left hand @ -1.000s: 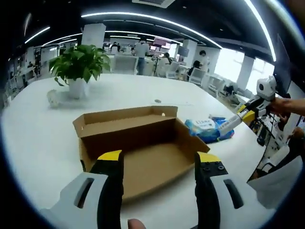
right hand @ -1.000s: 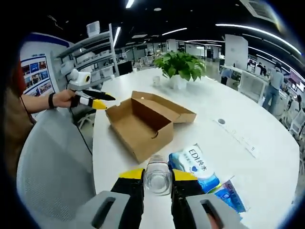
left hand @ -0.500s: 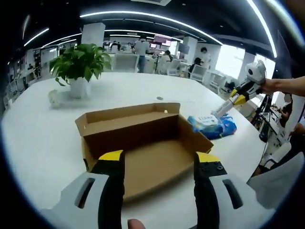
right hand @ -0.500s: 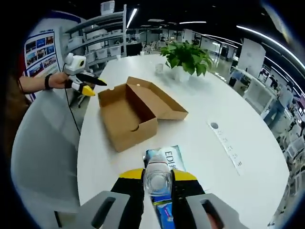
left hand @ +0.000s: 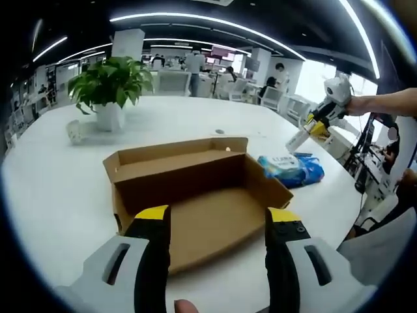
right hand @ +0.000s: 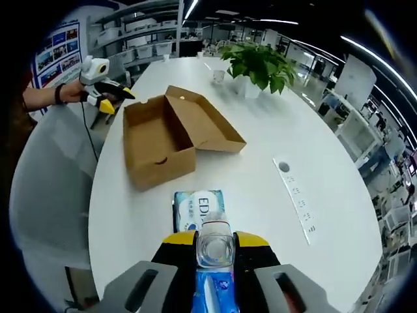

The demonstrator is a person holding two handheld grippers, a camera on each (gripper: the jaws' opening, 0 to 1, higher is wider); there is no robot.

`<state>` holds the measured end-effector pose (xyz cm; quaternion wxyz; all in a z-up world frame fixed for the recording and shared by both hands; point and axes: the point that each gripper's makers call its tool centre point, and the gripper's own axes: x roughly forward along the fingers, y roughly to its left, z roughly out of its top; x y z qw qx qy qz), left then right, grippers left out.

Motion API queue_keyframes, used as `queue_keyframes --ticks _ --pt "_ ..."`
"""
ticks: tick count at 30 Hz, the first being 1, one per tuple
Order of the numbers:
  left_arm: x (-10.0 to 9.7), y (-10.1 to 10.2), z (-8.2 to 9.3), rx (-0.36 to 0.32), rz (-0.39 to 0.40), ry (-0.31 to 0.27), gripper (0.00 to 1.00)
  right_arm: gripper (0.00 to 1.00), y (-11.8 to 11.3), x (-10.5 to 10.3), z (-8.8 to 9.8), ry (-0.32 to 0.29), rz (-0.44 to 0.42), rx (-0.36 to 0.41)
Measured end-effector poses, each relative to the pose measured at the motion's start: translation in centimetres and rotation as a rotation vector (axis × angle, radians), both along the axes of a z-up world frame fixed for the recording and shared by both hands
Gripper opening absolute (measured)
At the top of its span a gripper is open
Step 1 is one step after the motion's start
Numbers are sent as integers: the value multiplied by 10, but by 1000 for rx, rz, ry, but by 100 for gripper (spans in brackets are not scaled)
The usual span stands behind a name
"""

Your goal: Operate the shoe box by opening the lid, removing the specified soft item, and placing it in the target area until the item is outside and the box remains undamaged.

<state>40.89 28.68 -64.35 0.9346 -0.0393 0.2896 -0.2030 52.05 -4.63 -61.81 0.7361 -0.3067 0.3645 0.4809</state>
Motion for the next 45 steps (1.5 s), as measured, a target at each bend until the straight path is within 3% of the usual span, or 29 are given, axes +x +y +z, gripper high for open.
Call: queue_keyframes --ticks 19,45 --pt "-1 3 -4 8 10 17 57 16 -23 30 -35 41 -10 -117" --pt "-3 -2 -11 28 -17 34 56 16 -37 44 -78 117 11 -271"
